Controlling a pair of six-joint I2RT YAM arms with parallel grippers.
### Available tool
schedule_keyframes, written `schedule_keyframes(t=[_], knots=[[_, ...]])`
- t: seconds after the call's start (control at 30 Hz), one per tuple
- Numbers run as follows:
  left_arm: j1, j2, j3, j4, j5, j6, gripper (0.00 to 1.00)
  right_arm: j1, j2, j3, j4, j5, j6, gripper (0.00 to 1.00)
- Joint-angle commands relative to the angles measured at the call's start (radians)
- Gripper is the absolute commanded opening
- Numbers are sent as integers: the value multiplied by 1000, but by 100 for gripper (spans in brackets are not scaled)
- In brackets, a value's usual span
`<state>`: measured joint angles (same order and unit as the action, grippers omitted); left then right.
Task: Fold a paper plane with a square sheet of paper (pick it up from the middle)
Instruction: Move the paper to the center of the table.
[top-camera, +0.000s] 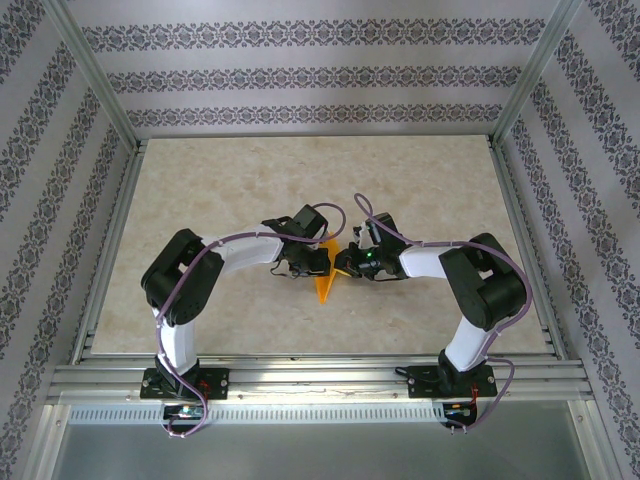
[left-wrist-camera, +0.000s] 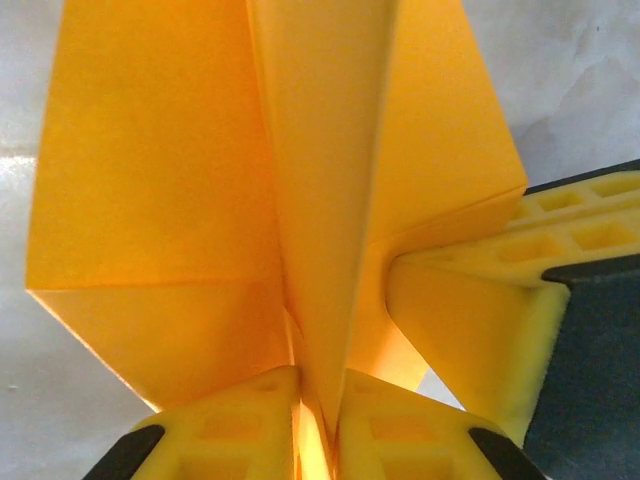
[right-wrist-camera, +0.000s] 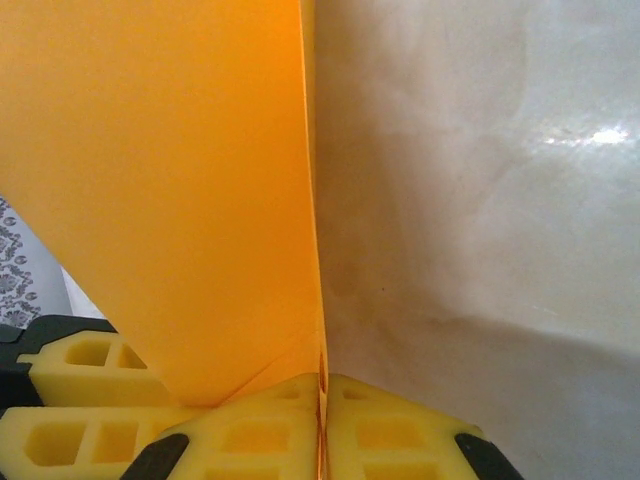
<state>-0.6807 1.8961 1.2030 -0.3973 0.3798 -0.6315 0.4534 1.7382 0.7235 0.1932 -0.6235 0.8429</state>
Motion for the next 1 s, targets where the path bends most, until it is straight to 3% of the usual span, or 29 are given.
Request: schedule_keyframes(t=[0.0, 0.23, 0.97], knots=[[-14, 26, 26, -53, -34, 18, 17, -4, 15, -9, 20, -22, 9, 11], [-19, 35, 34, -72, -64, 21, 18, -4, 14, -10, 22, -25, 10, 12], [-22, 52, 34, -9, 1, 0, 17, -4, 18, -16, 31, -30, 10, 13]])
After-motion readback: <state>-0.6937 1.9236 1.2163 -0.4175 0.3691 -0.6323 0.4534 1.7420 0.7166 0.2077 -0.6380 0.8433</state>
